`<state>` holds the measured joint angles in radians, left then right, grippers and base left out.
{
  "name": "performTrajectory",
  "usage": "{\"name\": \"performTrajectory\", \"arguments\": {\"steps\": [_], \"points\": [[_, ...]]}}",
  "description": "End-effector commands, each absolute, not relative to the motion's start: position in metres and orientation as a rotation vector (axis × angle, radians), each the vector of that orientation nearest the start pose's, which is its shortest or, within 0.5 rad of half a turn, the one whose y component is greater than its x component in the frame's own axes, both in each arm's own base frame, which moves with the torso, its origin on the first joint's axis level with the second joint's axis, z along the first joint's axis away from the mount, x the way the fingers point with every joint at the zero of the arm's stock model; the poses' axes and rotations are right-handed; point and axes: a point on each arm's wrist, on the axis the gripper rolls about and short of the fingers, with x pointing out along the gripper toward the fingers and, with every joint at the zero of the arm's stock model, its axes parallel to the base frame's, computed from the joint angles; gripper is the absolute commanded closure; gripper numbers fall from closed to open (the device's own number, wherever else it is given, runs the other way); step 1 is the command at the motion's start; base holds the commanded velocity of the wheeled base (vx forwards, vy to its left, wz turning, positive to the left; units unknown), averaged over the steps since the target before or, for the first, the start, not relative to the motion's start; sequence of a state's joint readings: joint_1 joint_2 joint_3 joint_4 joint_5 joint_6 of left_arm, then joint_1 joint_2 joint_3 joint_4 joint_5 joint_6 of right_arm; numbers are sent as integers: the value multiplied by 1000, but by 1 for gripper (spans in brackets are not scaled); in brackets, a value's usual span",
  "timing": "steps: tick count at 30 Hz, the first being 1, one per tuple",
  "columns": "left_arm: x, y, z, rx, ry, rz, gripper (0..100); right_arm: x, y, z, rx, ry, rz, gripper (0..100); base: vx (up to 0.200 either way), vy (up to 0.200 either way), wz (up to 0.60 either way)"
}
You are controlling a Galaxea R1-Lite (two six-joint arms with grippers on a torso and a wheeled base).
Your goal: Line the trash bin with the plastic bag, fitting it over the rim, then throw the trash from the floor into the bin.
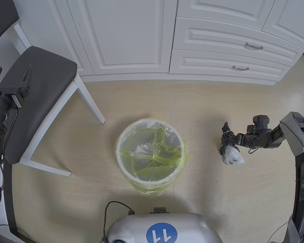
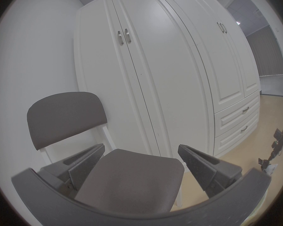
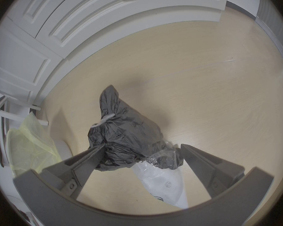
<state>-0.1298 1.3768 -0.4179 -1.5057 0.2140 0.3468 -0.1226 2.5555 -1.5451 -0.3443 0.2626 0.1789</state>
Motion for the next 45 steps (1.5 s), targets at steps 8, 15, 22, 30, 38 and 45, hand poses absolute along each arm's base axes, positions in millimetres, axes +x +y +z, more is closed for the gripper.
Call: {"name": "performTrajectory", "arguments": {"steps": [8,15,22,30,38,45], "points": [[195,-19,243,249,-493,175,0,491,-37,-66,265,556,126,0,0,0,0],[196,-19,242,248,-489,176,0,493,-25,-79,252,520,153,0,0,0,0],[199,-19,238,252,-471,173,0,498,-18,-89,247,497,158,0,0,0,0],[200,-19,236,253,-463,171,0,506,-13,-99,227,459,117,0,0,0,0],[200,-19,236,253,-462,170,0,508,-11,-99,227,465,117,0,0,0,0],[202,-20,233,257,-451,168,0,508,-8,-101,225,482,116,0,0,0,0]]}}
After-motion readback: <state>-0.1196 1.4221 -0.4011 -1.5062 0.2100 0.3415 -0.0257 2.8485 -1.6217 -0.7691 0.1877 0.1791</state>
